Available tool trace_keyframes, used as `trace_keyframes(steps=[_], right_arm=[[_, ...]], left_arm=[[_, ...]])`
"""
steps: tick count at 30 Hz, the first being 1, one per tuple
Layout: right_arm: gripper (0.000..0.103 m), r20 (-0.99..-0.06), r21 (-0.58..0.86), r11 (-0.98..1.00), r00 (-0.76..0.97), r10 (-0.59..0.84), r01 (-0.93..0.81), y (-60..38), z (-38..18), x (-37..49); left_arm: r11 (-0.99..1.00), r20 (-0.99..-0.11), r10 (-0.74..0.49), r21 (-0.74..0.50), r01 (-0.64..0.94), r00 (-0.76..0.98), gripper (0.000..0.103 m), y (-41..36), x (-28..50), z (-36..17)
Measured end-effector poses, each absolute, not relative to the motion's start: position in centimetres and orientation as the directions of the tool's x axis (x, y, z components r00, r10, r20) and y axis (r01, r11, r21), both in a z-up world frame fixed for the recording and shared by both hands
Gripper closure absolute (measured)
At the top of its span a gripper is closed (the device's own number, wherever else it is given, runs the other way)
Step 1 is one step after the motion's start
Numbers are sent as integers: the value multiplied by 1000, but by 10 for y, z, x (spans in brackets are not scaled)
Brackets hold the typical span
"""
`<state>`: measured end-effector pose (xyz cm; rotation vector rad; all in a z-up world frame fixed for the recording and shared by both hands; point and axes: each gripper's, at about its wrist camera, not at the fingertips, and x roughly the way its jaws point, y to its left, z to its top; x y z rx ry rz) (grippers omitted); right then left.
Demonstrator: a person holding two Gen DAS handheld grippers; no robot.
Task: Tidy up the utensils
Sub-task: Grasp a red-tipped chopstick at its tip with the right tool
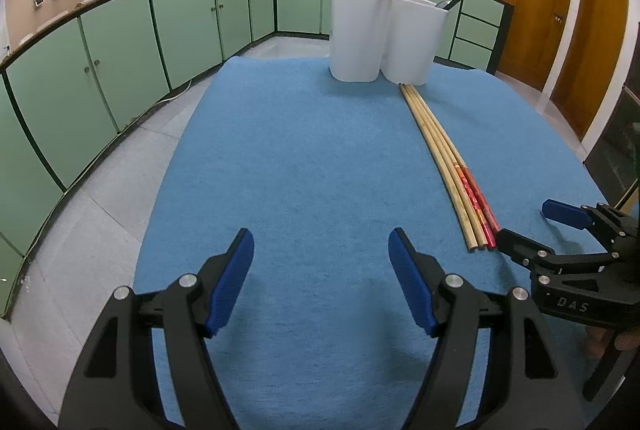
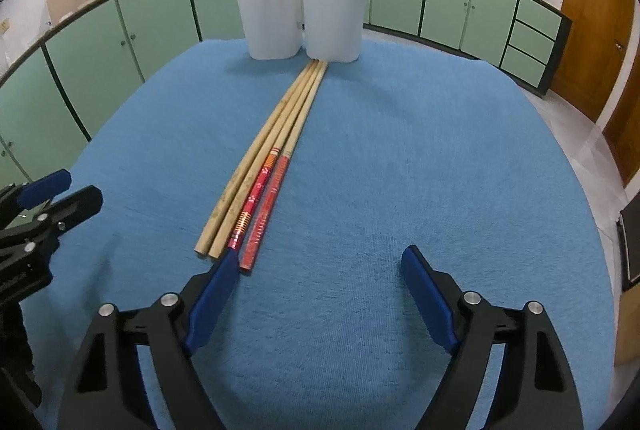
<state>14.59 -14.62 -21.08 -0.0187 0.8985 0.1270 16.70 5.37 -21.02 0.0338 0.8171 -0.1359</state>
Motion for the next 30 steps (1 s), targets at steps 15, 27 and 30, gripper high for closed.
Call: trace_keyframes(steps=[15,27,30], right_arm=[[47,-766,114,988,625,152,-102,-165,-205,135],[97,-768,75,981,617,171,-180,-146,-207,138],[97,-768,81,984,619,162,-157,-156,-207,136]], left_arm=[[990,-740,-113,-25,141,663,34,47,167,-216],[985,-754,-148,-53,166,640,33,38,170,-220],[978,-758,-177,-64,199,628,33,25,169,-221]])
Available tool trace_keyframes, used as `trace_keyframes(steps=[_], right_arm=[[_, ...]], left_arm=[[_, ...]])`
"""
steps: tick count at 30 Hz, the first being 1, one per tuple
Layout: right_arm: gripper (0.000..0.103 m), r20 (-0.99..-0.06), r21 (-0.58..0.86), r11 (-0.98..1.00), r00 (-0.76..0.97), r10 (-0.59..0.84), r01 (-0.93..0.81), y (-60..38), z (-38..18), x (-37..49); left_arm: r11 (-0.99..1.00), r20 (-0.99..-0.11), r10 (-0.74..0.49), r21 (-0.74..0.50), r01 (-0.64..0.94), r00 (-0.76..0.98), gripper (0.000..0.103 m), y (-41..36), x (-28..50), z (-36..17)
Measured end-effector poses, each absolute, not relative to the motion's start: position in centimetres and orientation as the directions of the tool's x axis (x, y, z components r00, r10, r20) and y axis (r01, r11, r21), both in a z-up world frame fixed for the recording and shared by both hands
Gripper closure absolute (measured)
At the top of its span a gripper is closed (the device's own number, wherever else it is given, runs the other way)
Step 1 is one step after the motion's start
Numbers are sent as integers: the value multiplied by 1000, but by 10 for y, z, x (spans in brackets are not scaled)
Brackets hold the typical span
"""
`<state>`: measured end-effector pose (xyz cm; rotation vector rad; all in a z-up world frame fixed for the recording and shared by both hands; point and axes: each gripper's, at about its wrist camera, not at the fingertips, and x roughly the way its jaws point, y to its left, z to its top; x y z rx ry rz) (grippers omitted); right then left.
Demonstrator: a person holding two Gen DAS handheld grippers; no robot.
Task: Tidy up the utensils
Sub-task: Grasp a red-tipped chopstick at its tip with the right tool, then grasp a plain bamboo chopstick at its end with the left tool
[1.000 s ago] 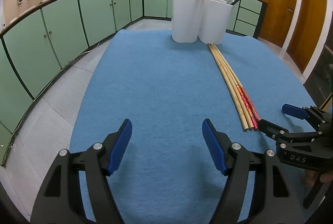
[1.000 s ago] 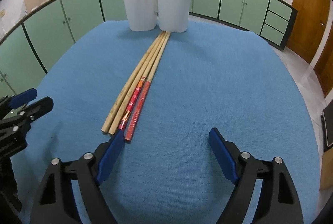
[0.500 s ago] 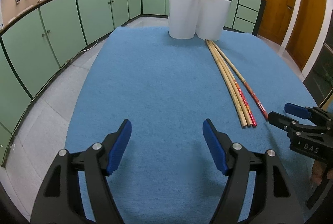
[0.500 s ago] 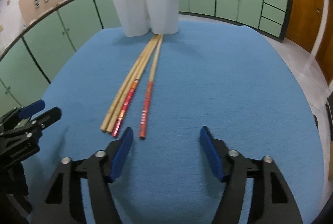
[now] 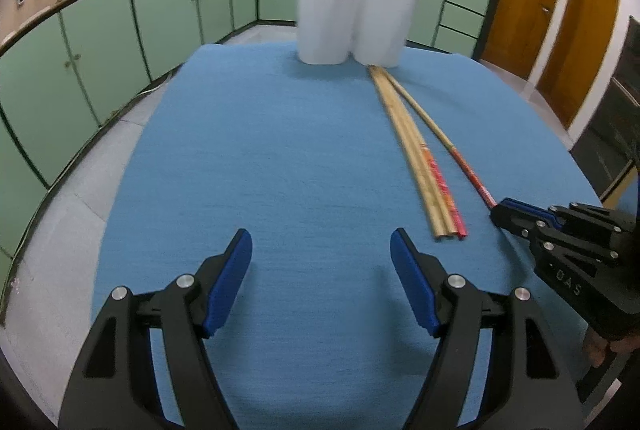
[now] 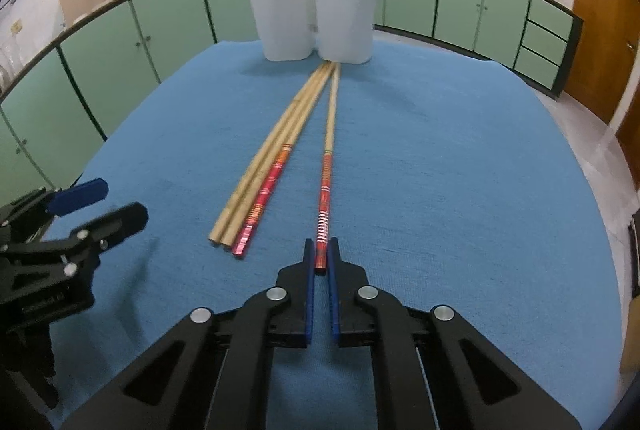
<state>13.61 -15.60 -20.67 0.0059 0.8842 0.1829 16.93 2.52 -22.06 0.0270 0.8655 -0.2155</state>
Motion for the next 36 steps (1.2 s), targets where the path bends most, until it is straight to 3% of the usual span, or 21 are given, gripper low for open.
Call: trace_keyframes(steps=[13,25,30,36], right_arm=[[97,-764,101,991,631,136,-91,-201,-210,135],[96,-754,125,985,634,173,-120,-206,-211,132],[82,-746,152,975,628,222,-165,-209,-210,125],[82,-745,160,974,628,224,-158,-213,-210,122]], left_arm=[[964,-788,-207,-63,258,580,33,-23,183,-235],[979,-798,-128,-7,203,588,33,-15,188,-237],[979,-797,-132,-11,205,589,34,-13,184,-236],[978,-793,-146,-25,209,591,37,-15,183,-236]])
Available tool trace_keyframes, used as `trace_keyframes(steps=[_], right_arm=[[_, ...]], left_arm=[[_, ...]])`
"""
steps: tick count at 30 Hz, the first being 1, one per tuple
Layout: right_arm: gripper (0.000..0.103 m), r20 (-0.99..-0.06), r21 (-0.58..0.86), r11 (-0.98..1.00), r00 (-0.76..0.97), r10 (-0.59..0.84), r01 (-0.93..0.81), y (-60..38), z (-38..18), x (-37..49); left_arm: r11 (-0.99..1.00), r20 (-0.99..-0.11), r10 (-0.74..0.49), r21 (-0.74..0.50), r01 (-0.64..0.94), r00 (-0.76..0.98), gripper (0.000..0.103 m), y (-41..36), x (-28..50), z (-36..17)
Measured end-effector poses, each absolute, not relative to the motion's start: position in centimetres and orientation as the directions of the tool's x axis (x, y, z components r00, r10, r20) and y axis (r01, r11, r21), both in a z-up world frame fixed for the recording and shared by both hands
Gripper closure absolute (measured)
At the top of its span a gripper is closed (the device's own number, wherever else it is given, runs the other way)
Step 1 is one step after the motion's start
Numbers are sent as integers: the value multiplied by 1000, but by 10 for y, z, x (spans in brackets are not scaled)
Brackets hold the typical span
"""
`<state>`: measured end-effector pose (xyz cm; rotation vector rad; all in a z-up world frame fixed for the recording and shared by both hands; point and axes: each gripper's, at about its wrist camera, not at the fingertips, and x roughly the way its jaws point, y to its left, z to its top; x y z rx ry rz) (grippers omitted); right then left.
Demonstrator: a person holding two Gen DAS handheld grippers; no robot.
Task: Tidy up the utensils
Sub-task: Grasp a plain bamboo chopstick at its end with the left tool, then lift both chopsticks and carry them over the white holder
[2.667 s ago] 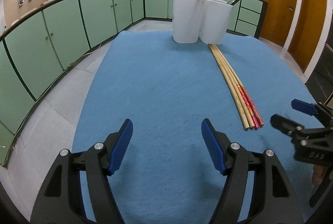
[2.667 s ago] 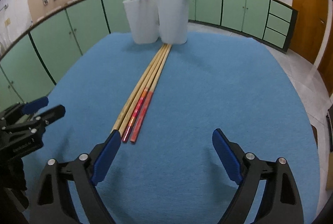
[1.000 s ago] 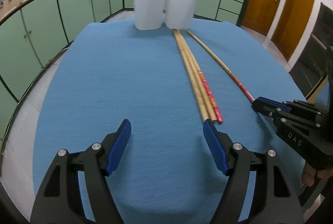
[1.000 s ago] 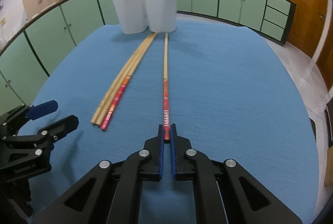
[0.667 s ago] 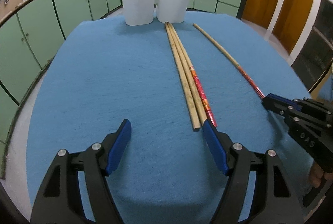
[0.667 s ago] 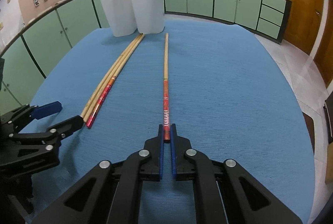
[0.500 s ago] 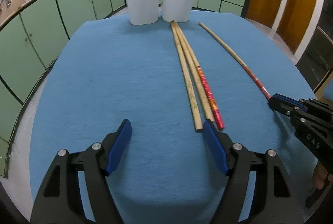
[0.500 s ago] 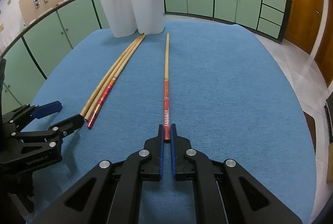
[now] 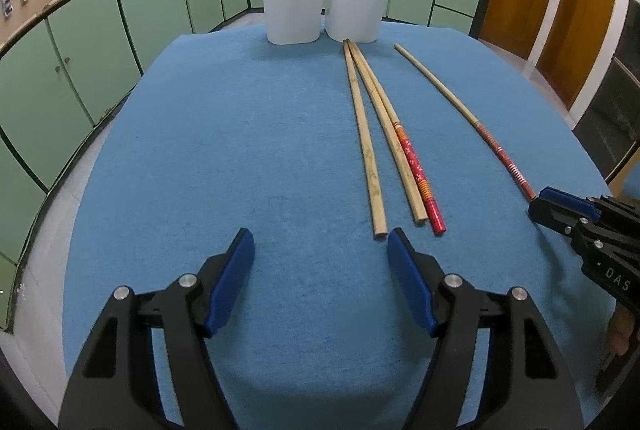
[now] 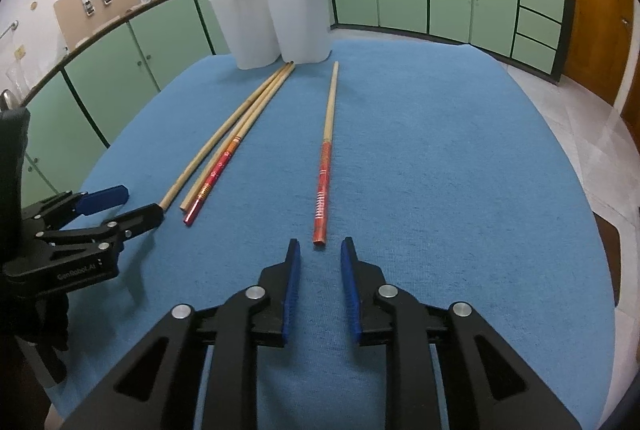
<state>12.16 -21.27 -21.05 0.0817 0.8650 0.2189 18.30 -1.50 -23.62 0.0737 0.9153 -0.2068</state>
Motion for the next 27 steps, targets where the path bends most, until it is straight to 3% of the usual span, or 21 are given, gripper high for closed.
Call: trace_keyframes(steps=[8,13,15,19,27], right_arm=[[83,-751,120,980,631,196,-161,-204,-211,131],[91,-753,101,981,632,186,-169,-200,-213,133],[95,-753,98,981,632,182,-165,-200,-213,133],[96,-753,107,981,632,186,-161,-202,-213,133],[97,-747,111,981,638,188,-160,-205,-208,130]], left_arm=[[973,-785,-168,-35,229,596,53,-22,186,-237],[967,-781,-205,-69,245,590,63,-26,184,-236],[966,-780,-205,-62,253,591,78,-30,183,-236],[966,-780,-204,-62,250,592,96,-33,182,-237],[970,-775,-201,-71,234,599,97,-29,178,-231]])
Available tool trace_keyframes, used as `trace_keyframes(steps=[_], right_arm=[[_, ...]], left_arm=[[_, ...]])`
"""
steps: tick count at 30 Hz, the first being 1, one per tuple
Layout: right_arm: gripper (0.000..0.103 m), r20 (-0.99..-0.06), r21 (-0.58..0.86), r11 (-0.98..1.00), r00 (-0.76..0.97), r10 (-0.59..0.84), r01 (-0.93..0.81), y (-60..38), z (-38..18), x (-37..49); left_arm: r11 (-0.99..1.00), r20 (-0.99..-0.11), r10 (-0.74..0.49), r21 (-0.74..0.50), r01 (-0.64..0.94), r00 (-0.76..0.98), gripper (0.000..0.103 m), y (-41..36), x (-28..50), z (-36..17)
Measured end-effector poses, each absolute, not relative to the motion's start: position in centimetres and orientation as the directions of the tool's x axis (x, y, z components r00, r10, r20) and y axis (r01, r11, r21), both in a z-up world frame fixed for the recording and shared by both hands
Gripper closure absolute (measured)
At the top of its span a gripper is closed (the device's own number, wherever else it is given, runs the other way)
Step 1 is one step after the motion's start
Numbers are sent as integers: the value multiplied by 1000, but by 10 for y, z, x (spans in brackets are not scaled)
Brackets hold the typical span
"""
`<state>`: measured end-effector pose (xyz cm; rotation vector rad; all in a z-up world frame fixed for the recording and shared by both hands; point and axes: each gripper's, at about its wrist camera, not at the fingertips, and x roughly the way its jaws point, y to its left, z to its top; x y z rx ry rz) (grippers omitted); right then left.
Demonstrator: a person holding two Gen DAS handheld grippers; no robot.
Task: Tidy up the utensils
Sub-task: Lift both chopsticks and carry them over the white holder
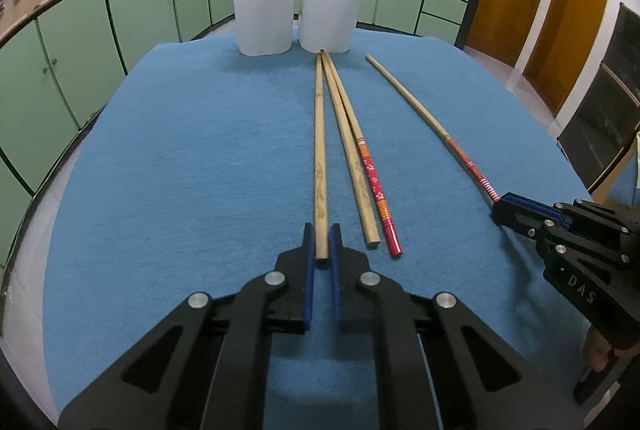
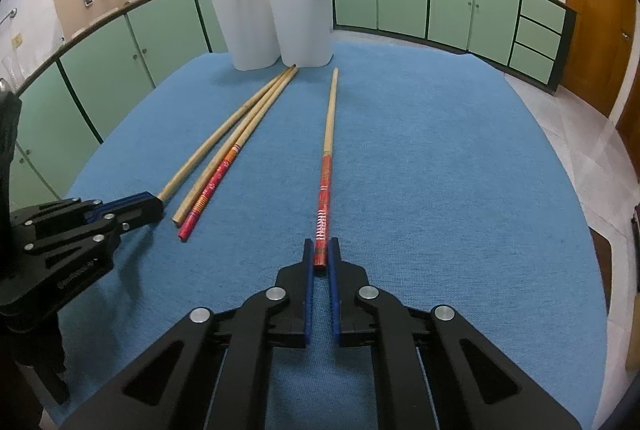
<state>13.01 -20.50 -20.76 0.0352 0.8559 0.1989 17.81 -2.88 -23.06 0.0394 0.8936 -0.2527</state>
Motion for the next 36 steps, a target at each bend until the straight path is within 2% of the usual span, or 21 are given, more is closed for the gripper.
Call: trace_keyframes(steps=[11,19,31,36], right_arm=[[97,-689,98,981,700,188,-167,-219,-157,120],[97,-631,93,981,752,191,-171,-225,-110,118],[97,-535,80,958,799,275,-276,-223,-30,138],[97,-540,66,939,779,319,-338,-214,-9,154]], left_arm=[[968,-693,-205,-39,247,692,97,-11,154,-167],[968,-596,-223,-41,248,771,97,-4,147,-114],[960,-487,-249,-12,279,837,97,-4,154,-50],[955,-472,-264,-2,298,841,97,-10,161,-36]])
